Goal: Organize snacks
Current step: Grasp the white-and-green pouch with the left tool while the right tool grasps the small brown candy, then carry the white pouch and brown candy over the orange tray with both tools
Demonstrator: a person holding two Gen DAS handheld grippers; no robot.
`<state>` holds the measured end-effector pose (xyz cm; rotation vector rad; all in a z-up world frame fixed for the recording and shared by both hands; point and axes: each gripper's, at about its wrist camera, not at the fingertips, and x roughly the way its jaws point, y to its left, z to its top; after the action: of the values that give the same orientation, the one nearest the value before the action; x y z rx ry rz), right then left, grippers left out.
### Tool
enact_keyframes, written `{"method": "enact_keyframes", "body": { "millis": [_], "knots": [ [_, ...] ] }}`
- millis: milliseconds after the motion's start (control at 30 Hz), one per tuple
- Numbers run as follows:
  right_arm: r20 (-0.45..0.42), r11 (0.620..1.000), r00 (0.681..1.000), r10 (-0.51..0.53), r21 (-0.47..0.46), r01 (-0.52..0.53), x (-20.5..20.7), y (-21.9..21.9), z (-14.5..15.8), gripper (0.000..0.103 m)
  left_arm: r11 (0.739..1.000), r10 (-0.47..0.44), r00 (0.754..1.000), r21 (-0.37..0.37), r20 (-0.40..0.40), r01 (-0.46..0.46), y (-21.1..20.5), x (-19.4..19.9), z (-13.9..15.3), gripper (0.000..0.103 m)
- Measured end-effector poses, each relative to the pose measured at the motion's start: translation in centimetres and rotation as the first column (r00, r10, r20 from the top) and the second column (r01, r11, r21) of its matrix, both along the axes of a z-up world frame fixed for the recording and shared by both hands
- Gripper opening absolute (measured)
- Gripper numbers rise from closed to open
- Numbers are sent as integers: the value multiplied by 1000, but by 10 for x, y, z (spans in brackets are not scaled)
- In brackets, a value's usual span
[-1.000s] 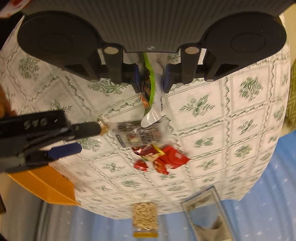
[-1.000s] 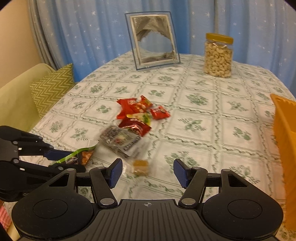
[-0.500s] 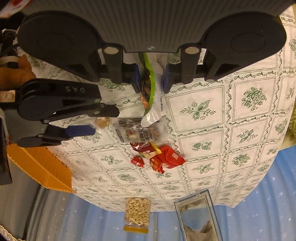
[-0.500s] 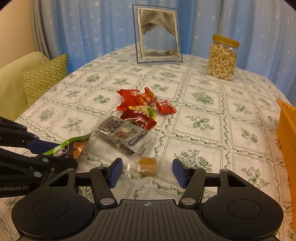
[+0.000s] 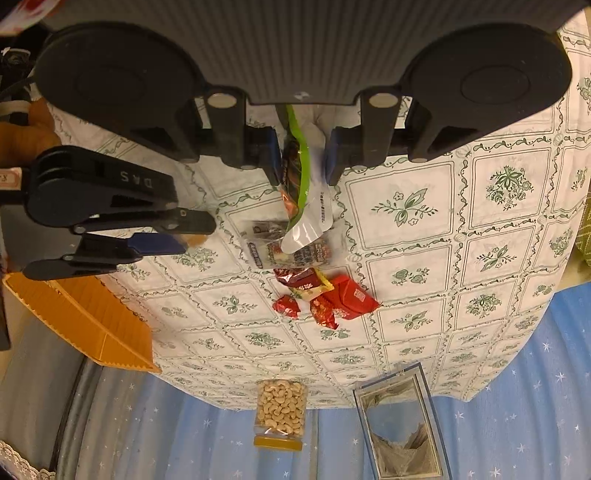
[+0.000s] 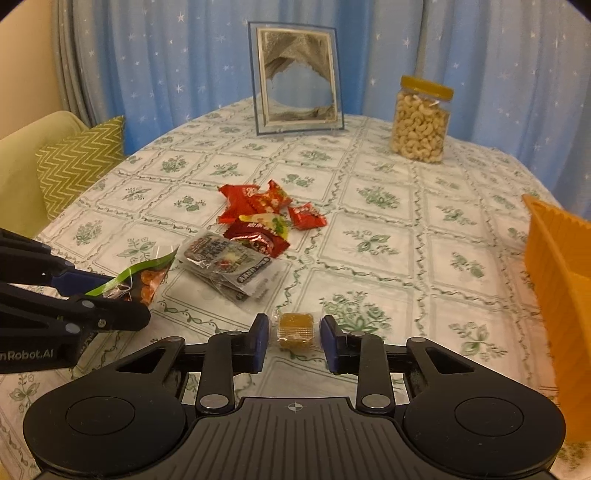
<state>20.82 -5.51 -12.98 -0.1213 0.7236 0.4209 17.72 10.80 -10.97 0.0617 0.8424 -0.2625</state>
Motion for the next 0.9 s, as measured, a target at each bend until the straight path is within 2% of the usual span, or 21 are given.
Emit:
{"method": "enact_keyframes", "body": {
  "millis": [167, 533, 900],
  "knots": [
    [32, 999, 999, -37, 5, 37, -10, -13, 14, 31, 1000, -4, 1000, 4, 14, 4, -11, -6, 6, 23],
    [33, 987, 987, -159, 38, 158, -46, -63, 41, 31, 1000, 17, 999, -8, 34, -16, -51, -30, 26, 23],
    [29, 962, 963, -269, 60, 267, -84, -114, 66, 31, 997, 10, 999, -74, 43, -7, -99, -55, 51, 23]
  ]
}}
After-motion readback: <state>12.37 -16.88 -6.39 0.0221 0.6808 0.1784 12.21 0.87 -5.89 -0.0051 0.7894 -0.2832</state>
